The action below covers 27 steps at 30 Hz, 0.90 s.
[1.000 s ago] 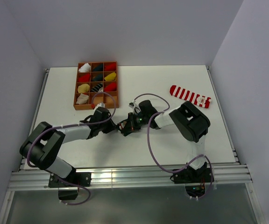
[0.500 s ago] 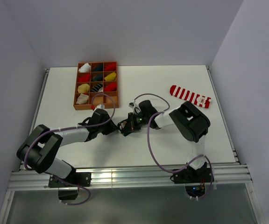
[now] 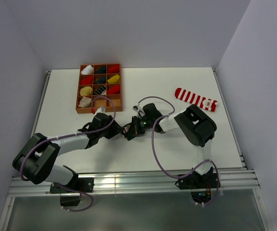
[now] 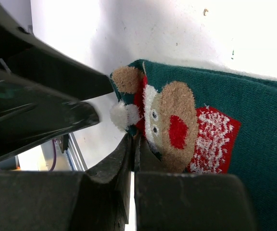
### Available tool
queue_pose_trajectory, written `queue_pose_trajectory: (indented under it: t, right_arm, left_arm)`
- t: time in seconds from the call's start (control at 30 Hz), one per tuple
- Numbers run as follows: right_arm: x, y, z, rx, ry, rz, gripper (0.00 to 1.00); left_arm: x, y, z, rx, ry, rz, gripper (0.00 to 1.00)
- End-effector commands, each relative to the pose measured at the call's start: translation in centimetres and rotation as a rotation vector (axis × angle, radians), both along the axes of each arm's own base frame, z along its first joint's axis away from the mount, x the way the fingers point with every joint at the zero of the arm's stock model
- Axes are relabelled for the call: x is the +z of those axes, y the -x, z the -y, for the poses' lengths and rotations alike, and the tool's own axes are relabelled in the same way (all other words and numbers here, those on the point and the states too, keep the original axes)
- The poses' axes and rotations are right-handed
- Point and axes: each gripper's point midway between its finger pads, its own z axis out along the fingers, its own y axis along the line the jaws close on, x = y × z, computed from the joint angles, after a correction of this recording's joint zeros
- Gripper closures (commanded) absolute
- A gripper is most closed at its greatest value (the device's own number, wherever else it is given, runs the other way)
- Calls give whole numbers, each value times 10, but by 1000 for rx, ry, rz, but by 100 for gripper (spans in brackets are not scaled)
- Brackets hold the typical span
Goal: Roll the socks
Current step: Roll the sock at the center of the board.
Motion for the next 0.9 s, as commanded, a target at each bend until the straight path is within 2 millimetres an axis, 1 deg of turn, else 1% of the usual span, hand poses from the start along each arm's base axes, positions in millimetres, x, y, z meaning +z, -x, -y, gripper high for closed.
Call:
queue_pose_trajectory:
  t: [0.0,0.23,0.43,0.63,0.87]
  right_arm:
    - [-19,5,14,-28,95,-7,100]
    - [-20,4,16,-29,107,4,100]
    - [-23,3,17,-30,122,14,100]
    - [-24,2,17,-30,134,19,100]
    - [-25,1,17,-36,156,37,100]
  left_arm:
    - [3,-13,5,51,18,2,54]
    - [-3,-22,5,91,5,-11,58]
    - [3,-26,4,113,19,5,58]
    - [1,-28,6,118,9,-17,60]
    - [6,-32,8,130,14,-24,63]
